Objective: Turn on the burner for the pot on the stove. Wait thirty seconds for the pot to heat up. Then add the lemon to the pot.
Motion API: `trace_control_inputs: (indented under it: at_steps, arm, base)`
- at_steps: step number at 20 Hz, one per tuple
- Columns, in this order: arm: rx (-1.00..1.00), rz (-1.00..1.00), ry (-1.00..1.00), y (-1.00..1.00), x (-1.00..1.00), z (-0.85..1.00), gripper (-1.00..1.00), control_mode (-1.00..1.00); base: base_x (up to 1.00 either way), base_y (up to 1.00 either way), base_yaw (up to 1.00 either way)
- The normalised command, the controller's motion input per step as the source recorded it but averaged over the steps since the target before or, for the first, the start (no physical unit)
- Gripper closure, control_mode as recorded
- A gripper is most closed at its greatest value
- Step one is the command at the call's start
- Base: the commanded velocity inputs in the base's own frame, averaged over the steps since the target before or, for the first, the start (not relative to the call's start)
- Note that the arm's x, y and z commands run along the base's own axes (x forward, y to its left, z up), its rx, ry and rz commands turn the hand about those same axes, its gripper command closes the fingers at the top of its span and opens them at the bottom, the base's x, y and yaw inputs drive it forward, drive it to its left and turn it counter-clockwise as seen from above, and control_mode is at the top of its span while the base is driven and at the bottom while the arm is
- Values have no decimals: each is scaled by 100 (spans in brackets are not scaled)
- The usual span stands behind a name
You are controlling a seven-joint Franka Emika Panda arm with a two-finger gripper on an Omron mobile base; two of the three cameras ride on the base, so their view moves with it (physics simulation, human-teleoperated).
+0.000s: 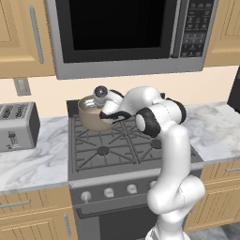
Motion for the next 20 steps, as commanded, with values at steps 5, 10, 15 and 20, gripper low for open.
trace_control_inputs:
  at_steps: [5,10,15,20]
  arm:
    - [0,0,0,0,0,0,100,-100]
    - [0,0,0,0,0,0,100,-100]
    - [0,0,0,0,0,0,100,-100]
    - [0,0,0,0,0,0,100,-100]
  base:
    - [0,0,0]
    - [0,0,0]
    - [0,0,0]
    - [0,0,0]
